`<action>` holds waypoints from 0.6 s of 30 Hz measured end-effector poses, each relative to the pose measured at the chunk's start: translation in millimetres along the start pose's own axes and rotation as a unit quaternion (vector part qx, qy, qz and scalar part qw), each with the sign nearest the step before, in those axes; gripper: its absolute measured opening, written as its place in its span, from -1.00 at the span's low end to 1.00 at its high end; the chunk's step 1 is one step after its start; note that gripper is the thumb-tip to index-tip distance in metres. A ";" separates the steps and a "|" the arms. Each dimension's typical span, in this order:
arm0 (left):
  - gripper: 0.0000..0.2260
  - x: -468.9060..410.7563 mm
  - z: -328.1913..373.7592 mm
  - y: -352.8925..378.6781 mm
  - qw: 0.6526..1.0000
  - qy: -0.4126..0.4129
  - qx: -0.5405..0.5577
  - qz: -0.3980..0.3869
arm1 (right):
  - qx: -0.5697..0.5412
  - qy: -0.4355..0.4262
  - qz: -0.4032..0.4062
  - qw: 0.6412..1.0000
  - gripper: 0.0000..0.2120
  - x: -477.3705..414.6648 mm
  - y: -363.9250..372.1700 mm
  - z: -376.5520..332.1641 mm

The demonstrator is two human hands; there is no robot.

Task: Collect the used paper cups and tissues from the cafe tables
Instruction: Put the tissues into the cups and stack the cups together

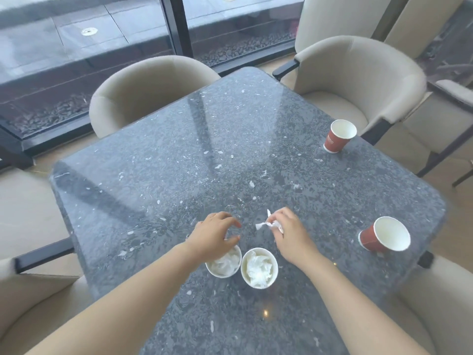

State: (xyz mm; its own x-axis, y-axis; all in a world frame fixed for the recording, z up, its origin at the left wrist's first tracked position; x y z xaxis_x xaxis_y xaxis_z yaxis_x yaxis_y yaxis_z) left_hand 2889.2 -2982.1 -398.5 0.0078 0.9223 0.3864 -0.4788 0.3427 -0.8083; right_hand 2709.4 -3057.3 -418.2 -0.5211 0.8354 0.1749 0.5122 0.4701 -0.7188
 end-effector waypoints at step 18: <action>-0.39 75.5 23.5 17.6 0.999 -0.008 -0.004 0.050 | 0.132 -0.082 -0.118 0.981 -0.70 73.3 15.1 -61.7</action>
State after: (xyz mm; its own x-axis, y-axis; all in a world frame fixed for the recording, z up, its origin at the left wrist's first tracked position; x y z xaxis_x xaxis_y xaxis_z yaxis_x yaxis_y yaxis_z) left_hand 2860.7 -2910.6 -373.1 -0.0534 0.9490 0.3107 -0.4700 0.2506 -0.8464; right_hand 2721.1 -2971.3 -374.7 -0.7174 0.6454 0.2623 0.1816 0.5367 -0.8240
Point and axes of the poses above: each hand's wrist, its own x-axis away from the middle knuckle, its own y-axis out of the palm, z = x × y, the point moved 3 cm from there along -x, towards the middle knuckle, and after that the axes turned 2 degrees about y, right-handed, at the moved point
